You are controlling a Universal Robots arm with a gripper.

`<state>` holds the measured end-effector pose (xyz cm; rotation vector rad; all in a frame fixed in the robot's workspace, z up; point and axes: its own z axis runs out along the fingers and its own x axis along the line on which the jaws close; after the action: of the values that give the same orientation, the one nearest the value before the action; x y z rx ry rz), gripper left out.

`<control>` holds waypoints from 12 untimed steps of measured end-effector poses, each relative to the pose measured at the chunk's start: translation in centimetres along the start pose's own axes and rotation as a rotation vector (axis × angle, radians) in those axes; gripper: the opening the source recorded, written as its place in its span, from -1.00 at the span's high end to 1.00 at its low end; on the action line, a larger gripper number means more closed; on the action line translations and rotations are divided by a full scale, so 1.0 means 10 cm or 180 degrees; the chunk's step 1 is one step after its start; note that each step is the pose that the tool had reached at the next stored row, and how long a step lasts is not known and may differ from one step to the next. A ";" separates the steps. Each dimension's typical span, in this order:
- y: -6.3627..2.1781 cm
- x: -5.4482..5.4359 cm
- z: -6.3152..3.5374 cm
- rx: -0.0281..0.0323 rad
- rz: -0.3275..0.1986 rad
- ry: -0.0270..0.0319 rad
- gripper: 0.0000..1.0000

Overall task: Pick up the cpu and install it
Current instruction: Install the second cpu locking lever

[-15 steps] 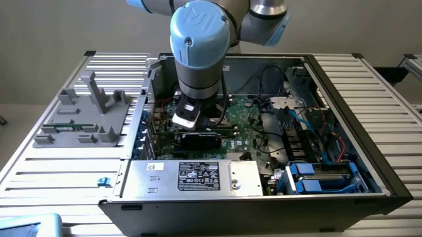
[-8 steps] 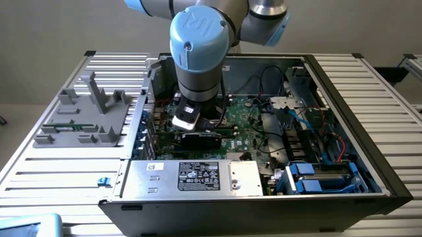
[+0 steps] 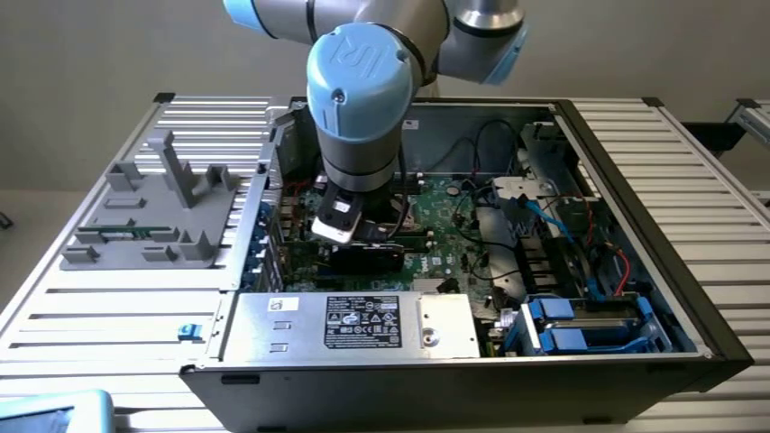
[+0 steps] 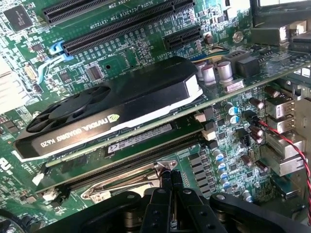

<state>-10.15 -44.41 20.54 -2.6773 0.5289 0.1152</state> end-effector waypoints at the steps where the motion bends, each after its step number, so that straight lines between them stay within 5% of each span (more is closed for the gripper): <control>1: 0.004 0.00 0.009 -0.0001 0.0001 -0.0001 0.77; 12: 0.024 -0.01 0.062 -0.0005 0.0015 -0.0011 0.77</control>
<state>-10.33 -44.33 19.90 -2.6771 0.5344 0.1215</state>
